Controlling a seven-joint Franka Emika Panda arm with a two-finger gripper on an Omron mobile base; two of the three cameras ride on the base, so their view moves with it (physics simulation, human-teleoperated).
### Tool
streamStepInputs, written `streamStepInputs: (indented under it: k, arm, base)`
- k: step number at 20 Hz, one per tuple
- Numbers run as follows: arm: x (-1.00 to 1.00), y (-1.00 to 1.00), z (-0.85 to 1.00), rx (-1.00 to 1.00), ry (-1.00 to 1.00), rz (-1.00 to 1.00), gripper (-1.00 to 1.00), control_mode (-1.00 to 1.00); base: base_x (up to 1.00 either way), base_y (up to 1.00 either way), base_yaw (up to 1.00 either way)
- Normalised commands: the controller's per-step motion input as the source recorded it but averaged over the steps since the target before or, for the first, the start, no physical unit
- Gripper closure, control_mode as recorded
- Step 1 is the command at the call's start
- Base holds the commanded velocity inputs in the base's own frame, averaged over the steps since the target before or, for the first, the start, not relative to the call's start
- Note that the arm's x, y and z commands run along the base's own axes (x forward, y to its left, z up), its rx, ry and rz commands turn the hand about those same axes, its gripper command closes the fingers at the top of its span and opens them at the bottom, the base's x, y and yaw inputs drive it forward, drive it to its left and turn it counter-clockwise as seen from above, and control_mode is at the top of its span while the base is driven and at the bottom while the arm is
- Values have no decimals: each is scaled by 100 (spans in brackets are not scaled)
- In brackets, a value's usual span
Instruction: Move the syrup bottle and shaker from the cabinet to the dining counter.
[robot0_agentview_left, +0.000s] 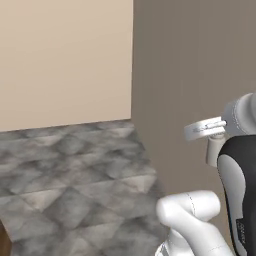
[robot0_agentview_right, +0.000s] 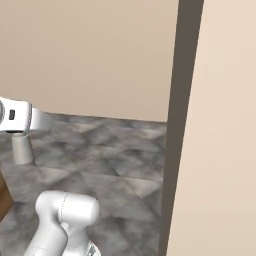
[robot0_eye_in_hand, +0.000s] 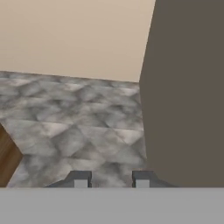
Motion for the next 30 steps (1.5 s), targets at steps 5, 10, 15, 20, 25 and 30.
streamStepInputs:
  k: [5, 10, 15, 20, 25, 30]
  arm:
    - [0, 0, 0, 0, 0, 0, 100, 100]
    - [0, 0, 0, 0, 0, 0, 100, 100]
    - [0, 0, 0, 0, 0, 0, 100, 100]
    - [0, 0, 0, 0, 0, 0, 100, 100]
    - [0, 0, 0, 0, 0, 0, 100, 100]
    - [0, 0, 0, 0, 0, 0, 100, 100]
  base:
    - [100, 35, 20]
    - [100, 69, 10]
    - [100, 68, 13]
    - [100, 8, 45]
    - [100, -2, 59]
    - [100, -4, 61]
